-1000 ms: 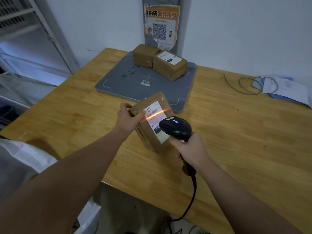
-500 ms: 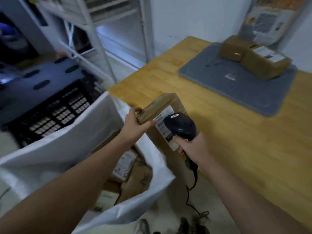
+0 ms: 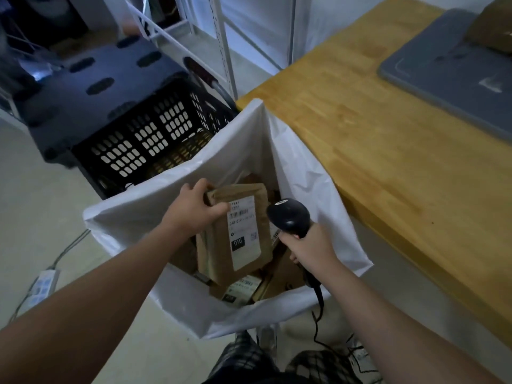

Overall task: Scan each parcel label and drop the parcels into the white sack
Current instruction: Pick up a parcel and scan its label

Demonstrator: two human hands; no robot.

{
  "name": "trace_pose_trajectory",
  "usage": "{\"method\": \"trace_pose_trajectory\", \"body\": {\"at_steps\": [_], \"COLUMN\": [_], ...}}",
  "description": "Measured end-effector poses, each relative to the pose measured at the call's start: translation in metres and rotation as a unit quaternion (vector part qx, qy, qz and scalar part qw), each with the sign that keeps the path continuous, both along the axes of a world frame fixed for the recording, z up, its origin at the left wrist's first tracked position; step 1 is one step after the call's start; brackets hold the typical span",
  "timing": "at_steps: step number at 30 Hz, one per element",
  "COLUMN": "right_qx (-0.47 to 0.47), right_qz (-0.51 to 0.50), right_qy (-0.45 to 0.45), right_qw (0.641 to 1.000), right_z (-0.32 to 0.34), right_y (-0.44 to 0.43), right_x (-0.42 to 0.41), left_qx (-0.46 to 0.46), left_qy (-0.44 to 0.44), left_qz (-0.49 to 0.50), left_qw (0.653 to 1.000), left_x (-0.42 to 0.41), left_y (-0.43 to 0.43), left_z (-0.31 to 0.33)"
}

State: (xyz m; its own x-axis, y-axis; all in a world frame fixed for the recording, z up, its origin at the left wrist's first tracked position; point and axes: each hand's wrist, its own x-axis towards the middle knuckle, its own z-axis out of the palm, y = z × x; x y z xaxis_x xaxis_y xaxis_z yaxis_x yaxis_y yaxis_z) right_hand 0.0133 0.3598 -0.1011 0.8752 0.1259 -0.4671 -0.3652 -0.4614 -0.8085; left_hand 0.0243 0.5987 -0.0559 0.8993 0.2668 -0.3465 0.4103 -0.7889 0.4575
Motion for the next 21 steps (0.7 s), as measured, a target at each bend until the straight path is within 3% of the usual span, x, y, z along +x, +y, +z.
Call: {"method": "trace_pose_trajectory", "body": {"at_steps": [5, 8, 11, 17, 21], "right_qx": [-0.021, -0.023, -0.038, -0.060, -0.072], "right_qz": [0.002, 0.001, -0.001, 0.002, -0.011], "right_qy": [0.002, -0.017, -0.026, 0.006, 0.003], "right_qw": [1.000, 1.000, 0.999, 0.998, 0.997], "right_z": [-0.003, -0.006, -0.013, -0.034, -0.036], "right_y": [0.019, 0.028, 0.032, 0.029, 0.016], "right_x": [0.003, 0.005, 0.004, -0.003, -0.001], "left_qx": [0.120, 0.242, 0.318, 0.253, 0.271], "left_qy": [-0.030, -0.054, -0.013, 0.172, 0.099], "left_qz": [-0.064, -0.145, -0.186, -0.141, -0.192], "left_qw": [0.990, 0.958, 0.930, 0.942, 0.938], "left_x": [0.002, -0.002, -0.003, -0.013, -0.003], "left_y": [0.010, 0.004, -0.004, 0.004, -0.017], "left_z": [0.016, 0.011, -0.018, -0.087, -0.085]}}
